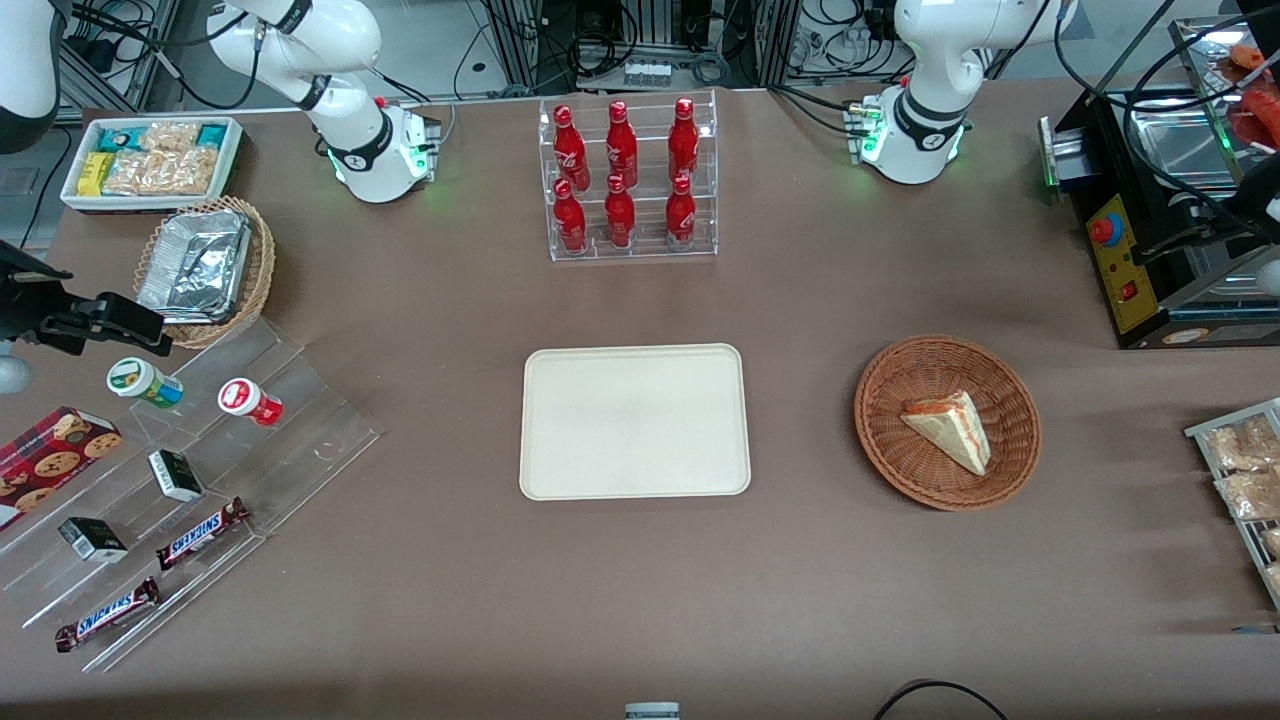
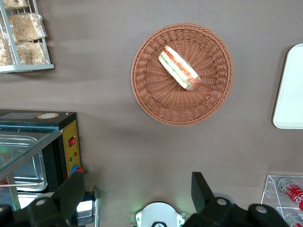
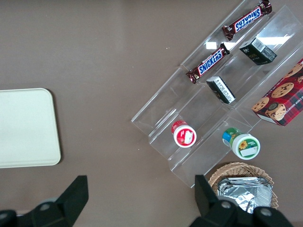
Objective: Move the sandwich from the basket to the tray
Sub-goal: 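Move the left gripper over the wicker basket above the sandwich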
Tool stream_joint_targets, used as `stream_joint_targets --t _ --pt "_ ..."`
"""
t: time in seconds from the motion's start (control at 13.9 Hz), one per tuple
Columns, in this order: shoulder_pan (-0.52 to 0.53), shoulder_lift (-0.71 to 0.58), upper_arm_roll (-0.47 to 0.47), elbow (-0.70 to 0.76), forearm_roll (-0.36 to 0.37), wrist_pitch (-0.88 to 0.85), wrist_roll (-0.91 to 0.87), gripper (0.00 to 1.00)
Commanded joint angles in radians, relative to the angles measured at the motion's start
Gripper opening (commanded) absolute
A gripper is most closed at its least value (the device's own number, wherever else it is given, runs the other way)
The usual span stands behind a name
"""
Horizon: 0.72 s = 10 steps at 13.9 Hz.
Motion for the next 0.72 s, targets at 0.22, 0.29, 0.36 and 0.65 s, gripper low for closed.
stream_joint_targets --t 0.22,0.29,0.36,0.65 --pt "-0.001 -0.007 -0.008 -0.015 0.005 -0.008 0.014 1.0" --pt "-0.002 0.002 -0.009 -0.015 0.017 -0.003 0.014 1.0" --pt "-0.004 0.008 -0.015 -0.018 0.031 0.003 0.008 1.0" --pt "-0.007 0.044 -0.034 -0.079 0.036 0.078 -0.132 1.0"
